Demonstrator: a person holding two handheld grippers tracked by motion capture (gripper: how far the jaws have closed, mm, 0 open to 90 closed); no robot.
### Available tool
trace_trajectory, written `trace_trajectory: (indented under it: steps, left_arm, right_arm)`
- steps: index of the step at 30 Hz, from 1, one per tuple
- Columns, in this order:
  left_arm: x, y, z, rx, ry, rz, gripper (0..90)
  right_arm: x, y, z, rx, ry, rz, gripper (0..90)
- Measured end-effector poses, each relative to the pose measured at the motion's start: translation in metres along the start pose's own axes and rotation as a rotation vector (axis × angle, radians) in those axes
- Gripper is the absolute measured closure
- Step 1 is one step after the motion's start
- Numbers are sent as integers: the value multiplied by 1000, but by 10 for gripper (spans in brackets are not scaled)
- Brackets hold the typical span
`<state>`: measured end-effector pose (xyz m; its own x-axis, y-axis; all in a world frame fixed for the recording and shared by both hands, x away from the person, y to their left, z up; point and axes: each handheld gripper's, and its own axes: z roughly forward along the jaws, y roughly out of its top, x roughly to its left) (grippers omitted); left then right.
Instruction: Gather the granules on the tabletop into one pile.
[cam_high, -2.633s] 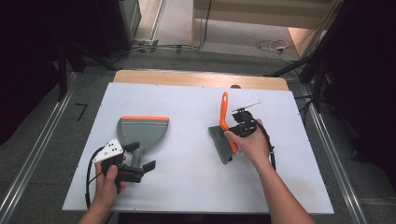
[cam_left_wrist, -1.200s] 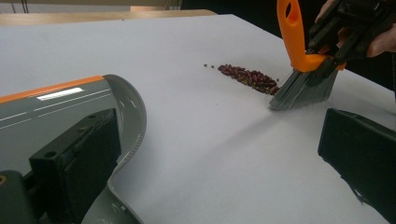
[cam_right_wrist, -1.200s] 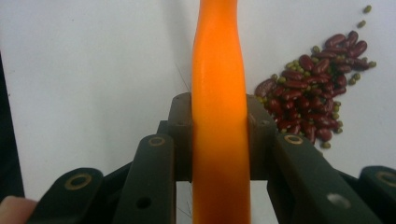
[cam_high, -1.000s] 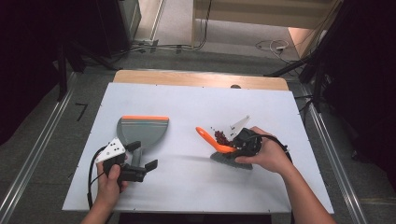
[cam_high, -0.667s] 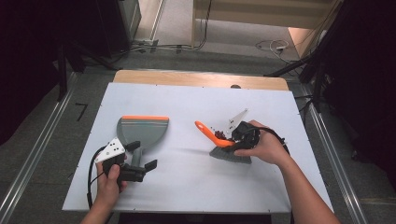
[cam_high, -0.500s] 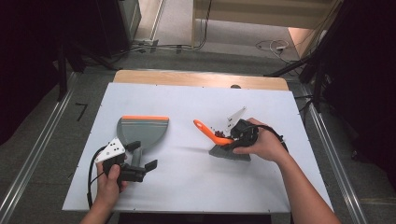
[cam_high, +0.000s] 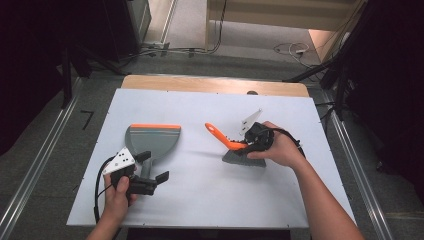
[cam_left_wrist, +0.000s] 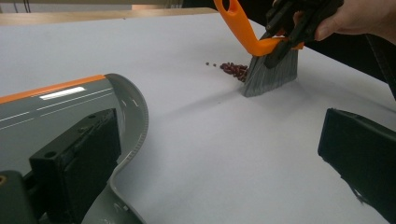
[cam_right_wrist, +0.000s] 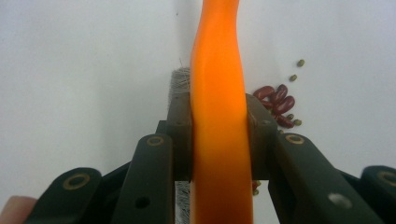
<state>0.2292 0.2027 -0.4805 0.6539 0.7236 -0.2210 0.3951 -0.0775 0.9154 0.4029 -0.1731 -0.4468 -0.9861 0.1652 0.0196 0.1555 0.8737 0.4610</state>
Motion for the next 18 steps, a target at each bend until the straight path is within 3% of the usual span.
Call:
trace_trajectory:
  steps: [18]
  left_arm:
    - [-1, 0, 1, 5, -7, 11, 0]
  right_arm:
    - [-11, 10, 5, -18, -3, 17, 678]
